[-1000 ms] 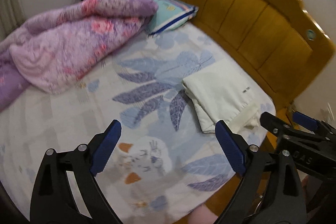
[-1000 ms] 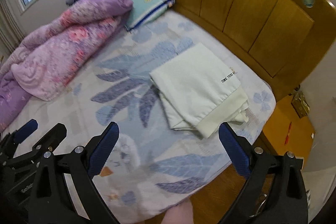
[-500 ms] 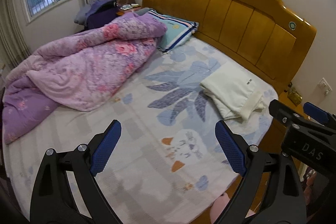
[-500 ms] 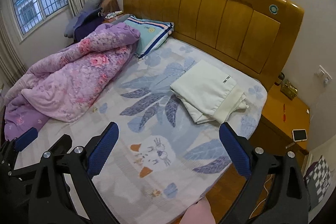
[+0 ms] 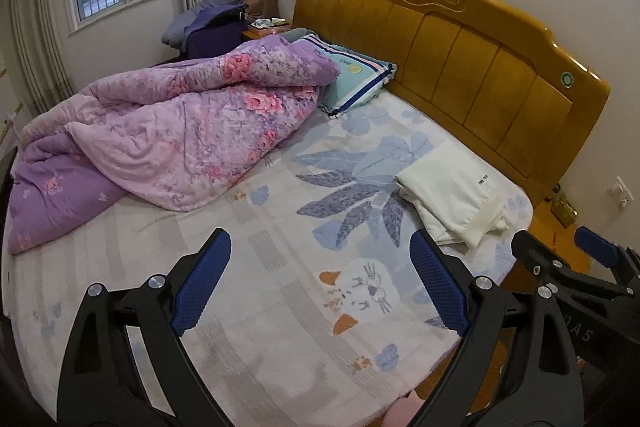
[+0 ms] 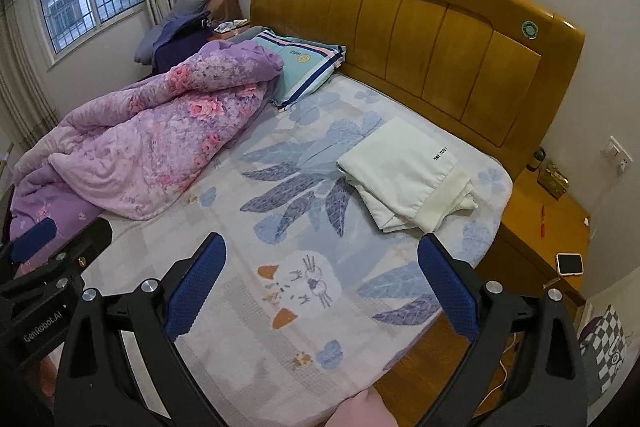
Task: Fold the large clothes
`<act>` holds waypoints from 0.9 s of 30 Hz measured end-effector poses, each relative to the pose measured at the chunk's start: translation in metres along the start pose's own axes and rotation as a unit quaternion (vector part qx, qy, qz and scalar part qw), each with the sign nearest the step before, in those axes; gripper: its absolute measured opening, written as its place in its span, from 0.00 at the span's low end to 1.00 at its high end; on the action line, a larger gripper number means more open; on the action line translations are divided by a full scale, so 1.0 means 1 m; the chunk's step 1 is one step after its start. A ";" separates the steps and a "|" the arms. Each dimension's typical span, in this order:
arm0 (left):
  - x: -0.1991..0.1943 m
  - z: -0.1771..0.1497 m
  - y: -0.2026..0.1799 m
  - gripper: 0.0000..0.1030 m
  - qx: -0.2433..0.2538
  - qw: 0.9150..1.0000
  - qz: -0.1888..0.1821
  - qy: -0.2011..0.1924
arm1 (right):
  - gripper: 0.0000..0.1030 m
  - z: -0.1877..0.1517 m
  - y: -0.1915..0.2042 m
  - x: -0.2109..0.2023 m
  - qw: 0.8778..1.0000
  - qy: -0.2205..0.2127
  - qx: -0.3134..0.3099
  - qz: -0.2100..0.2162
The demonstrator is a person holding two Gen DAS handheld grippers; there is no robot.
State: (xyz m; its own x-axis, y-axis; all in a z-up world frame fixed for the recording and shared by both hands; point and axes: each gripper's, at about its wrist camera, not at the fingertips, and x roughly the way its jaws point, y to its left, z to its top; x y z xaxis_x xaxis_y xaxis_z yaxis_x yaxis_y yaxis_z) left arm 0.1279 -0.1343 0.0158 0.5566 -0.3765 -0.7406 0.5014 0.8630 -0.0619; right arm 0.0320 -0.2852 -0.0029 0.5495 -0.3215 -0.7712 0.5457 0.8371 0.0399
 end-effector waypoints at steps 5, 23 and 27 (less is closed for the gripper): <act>0.003 0.006 -0.003 0.89 0.003 1.000 0.007 -0.003 | 0.91 0.006 0.003 0.002 1.000 -0.007 -0.010 0.001; 0.013 0.013 -0.008 0.89 0.004 1.000 0.012 0.007 | 0.91 0.013 -0.007 0.011 1.000 0.000 -0.009 -0.003; 0.013 0.013 -0.008 0.89 0.007 1.000 0.010 0.008 | 0.91 0.013 -0.008 0.011 1.000 -0.001 -0.010 -0.003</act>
State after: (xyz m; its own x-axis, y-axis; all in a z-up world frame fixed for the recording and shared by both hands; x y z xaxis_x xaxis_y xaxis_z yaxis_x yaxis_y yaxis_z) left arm 0.1400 -0.1510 0.0156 0.5565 -0.3538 -0.7518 0.4989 0.8658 -0.0381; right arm 0.0421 -0.3017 -0.0034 0.5473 -0.3267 -0.7706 0.5363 0.8437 0.0232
